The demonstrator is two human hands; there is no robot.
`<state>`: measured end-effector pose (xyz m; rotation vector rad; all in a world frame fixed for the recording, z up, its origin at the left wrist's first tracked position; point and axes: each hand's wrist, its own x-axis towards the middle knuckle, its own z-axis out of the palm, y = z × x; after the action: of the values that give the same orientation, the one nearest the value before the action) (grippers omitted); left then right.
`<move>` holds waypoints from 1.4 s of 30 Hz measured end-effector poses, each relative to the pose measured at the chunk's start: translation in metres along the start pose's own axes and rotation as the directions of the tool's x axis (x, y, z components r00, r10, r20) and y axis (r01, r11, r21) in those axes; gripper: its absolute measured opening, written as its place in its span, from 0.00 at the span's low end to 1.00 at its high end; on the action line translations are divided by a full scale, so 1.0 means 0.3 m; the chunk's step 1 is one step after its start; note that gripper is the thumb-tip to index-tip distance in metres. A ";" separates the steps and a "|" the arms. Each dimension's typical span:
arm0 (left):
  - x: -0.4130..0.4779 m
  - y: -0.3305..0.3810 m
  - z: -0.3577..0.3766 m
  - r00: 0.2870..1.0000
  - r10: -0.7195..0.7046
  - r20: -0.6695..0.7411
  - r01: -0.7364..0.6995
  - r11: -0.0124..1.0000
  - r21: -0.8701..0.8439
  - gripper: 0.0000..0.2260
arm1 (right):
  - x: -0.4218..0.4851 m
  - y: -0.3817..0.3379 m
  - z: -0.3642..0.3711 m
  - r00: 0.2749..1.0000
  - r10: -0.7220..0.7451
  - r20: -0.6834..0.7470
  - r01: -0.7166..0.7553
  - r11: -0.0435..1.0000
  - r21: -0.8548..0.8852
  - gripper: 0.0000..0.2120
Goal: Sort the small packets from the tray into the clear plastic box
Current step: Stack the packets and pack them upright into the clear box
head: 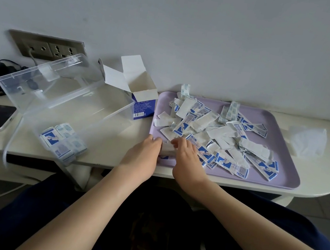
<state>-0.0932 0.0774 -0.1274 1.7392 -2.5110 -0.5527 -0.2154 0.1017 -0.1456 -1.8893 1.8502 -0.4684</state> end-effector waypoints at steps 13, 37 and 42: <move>-0.014 0.016 -0.015 0.999 0.032 0.011 -0.033 0.998 0.057 0.08 | 0.001 0.022 -0.017 0.984 -0.181 -0.002 0.175 0.957 -0.229 0.21; -0.240 -0.225 -0.202 0.957 0.006 -0.289 -0.005 1.000 0.005 0.08 | 0.014 -0.147 -0.003 0.911 -0.413 0.011 0.408 0.894 -0.186 0.10; -0.294 -0.289 -0.228 0.911 0.029 -0.412 -0.055 0.997 -0.051 0.09 | 0.026 -0.248 -0.010 0.720 -0.654 -0.233 0.604 0.756 -0.254 0.08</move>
<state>0.0334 0.1128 -0.0752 1.5764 -2.2050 -0.2249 -0.1541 0.0934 -0.1036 -2.6946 1.3759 -0.9057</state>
